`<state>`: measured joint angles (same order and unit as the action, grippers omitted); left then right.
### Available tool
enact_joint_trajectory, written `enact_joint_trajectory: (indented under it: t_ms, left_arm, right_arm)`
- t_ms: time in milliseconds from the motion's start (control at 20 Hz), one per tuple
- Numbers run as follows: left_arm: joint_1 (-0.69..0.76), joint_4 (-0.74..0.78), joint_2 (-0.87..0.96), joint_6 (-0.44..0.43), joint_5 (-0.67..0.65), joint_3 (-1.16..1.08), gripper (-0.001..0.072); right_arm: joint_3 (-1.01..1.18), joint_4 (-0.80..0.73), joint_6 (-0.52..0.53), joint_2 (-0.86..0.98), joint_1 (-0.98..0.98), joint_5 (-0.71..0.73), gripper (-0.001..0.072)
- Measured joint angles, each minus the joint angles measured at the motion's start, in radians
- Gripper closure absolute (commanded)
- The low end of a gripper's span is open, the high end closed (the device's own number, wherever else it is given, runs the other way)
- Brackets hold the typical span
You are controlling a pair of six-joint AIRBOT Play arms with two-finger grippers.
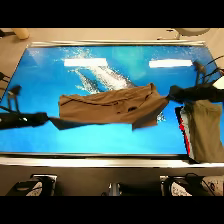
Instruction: Fold the shirts.
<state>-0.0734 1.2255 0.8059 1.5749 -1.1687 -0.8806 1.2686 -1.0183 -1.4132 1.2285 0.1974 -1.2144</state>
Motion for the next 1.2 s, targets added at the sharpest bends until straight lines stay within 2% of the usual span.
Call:
enact_joint_trajectory:
  t_ms: [400, 650, 800, 950, 1200]
  left_arm:
    - [0.0, 0.053, -0.04, -0.003, 0.084, -0.698, 0.0691]
    - [0.0, 0.129, -0.073, 0.023, 0.202, -1.022, 0.0691]
    - [0.0, 0.182, -0.072, 0.042, 0.177, -1.065, 0.069]
    - [0.0, 0.205, -0.037, 0.045, 0.127, -1.023, 0.069]
    - [0.001, 0.218, 0.143, 0.015, 0.069, -0.801, 0.0689]
  right_arm:
    - [0.363, 0.023, 0.008, -0.292, 0.0, 0.147, 0.0693]
    - [0.511, -0.059, -0.004, -0.46, 0.0, 0.248, 0.0693]
    - [0.536, -0.155, -0.066, -0.503, 0.0, 0.217, 0.0693]
    - [0.546, -0.237, -0.125, -0.457, 0.0, 0.097, 0.0693]
    - [0.549, -0.269, -0.166, -0.159, -0.002, -0.182, 0.0694]
